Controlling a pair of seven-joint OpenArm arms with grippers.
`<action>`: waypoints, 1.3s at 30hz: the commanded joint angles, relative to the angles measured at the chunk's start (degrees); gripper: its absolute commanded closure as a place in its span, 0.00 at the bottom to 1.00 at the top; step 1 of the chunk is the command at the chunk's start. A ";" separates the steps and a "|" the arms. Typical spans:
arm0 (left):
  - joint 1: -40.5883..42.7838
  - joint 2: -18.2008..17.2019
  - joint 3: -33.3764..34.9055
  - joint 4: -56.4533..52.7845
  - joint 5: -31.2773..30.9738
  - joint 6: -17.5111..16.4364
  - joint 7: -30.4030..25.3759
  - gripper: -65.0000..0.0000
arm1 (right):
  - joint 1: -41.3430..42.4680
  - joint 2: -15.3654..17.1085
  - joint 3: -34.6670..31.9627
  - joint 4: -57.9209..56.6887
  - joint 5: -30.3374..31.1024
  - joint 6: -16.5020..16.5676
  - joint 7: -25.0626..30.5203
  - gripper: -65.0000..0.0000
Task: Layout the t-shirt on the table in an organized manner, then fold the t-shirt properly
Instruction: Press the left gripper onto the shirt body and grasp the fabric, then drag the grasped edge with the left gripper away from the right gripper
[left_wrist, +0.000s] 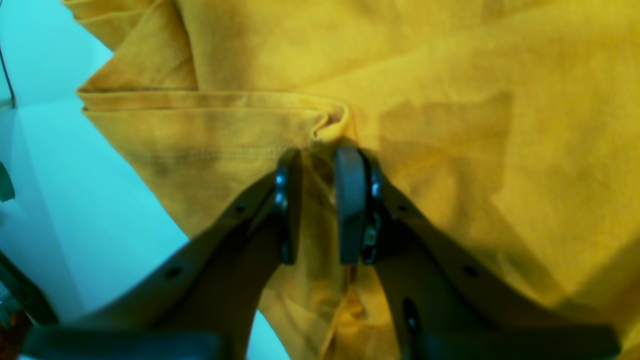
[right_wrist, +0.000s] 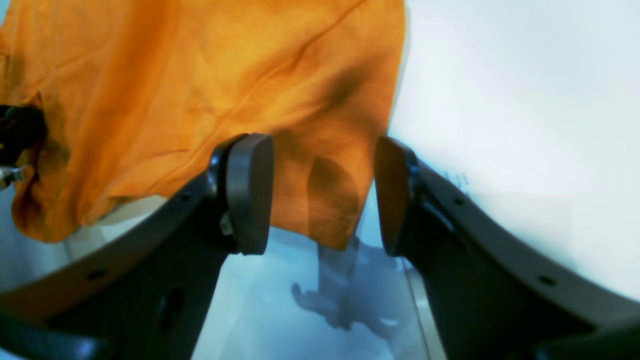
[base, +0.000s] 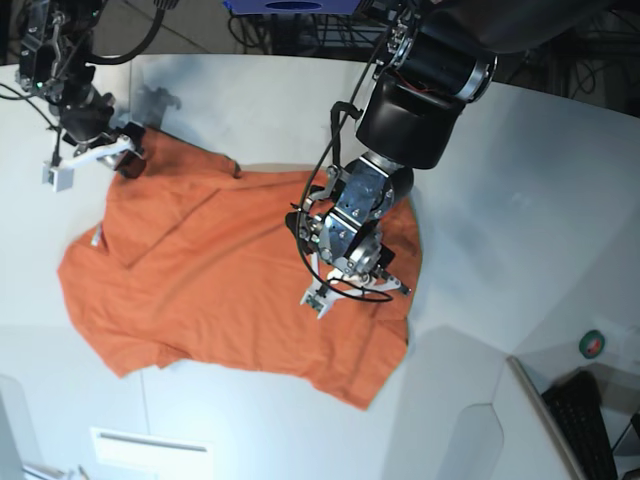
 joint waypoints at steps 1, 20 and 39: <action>-0.98 0.45 -0.12 0.61 0.04 -0.18 0.26 0.82 | 0.25 0.47 0.06 0.88 0.41 0.84 0.85 0.53; -0.80 0.19 -0.12 5.88 -11.57 -0.18 0.70 1.00 | 0.25 0.47 -0.03 0.88 0.41 0.93 0.85 0.53; 19.15 -4.56 -15.68 47.55 -12.01 -0.18 9.40 1.00 | 1.39 -0.06 0.50 -0.44 0.41 0.49 -2.40 0.59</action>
